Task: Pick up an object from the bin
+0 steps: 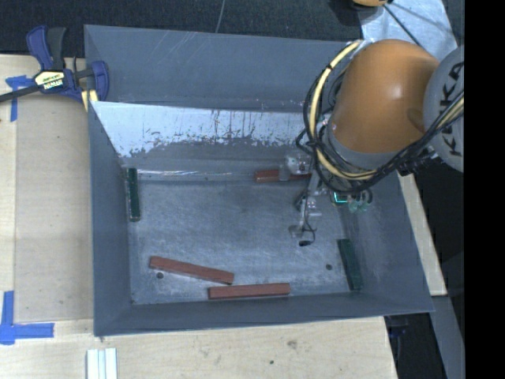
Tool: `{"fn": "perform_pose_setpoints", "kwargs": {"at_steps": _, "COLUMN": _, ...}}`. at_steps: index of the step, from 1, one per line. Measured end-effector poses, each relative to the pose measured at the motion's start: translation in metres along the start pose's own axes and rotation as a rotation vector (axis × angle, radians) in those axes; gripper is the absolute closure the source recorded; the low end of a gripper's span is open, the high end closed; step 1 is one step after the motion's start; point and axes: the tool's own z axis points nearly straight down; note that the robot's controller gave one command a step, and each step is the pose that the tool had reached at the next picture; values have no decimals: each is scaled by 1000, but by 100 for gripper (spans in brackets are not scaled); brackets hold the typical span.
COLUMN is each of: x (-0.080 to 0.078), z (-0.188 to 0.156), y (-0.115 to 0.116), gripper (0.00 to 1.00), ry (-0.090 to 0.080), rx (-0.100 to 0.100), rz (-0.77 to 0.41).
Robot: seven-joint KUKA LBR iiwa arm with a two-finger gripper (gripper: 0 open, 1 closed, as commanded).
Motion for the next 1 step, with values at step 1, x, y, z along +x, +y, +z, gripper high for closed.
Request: {"fn": "perform_pose_setpoints", "kwargs": {"at_steps": 1, "x": 20, "z": 49, "y": 23, "gripper": 0, "ry": -6, "rx": 1, "rz": -13}}
